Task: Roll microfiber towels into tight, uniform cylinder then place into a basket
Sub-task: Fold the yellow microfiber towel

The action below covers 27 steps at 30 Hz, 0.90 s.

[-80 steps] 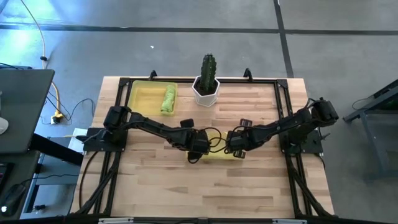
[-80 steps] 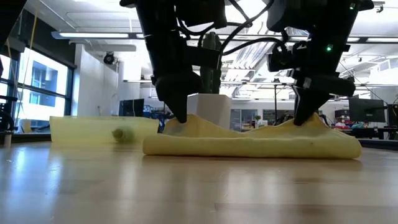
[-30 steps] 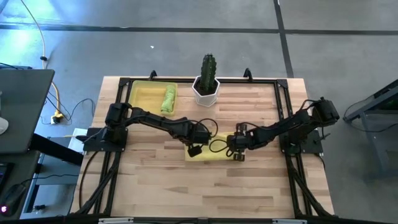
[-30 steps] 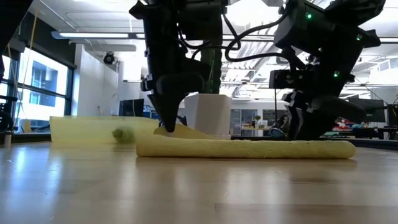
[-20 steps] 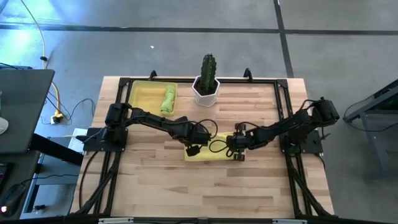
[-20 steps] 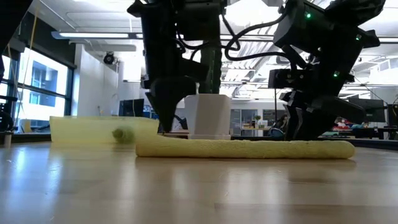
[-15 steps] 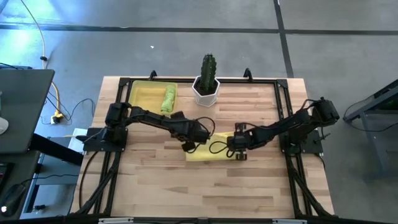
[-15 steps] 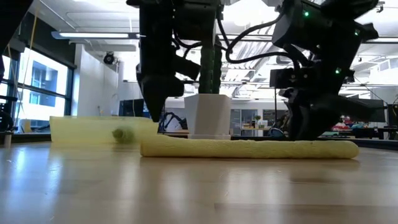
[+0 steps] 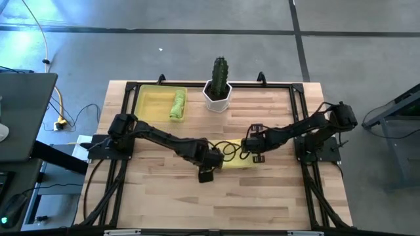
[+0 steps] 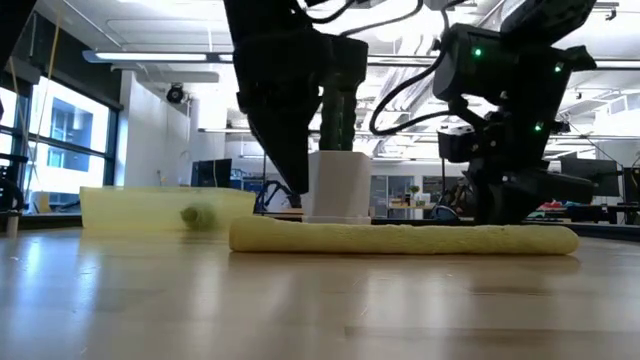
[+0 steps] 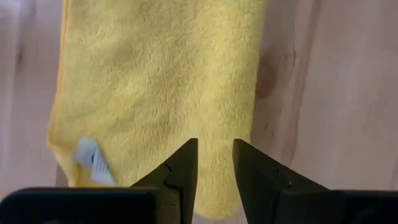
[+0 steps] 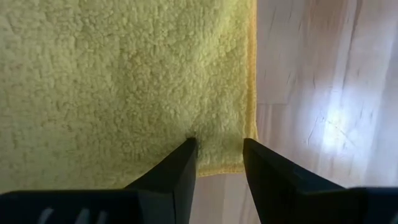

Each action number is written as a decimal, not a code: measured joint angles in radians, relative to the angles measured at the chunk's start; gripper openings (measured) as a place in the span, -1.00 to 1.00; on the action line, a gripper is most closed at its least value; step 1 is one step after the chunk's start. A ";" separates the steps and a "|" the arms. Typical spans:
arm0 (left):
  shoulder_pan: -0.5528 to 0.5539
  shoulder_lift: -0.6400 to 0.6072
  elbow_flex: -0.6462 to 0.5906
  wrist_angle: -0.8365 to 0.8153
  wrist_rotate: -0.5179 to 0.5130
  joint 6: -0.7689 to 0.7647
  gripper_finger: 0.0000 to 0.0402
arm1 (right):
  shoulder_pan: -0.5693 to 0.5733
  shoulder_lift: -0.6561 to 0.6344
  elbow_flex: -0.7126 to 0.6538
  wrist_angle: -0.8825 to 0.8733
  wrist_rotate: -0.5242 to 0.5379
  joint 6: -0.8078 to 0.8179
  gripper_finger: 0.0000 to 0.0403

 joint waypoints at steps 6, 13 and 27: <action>-0.019 0.025 -0.052 0.045 -0.056 -0.094 -0.56 | -0.009 -0.005 -0.023 0.024 -0.025 0.008 -0.36; -0.016 0.041 -0.119 0.070 -0.061 -0.154 -0.56 | 0.020 -0.003 -0.026 0.065 -0.037 0.082 -0.36; 0.081 0.040 -0.153 0.019 -0.226 0.107 -0.56 | 0.162 0.000 -0.028 0.143 -0.092 0.365 -0.36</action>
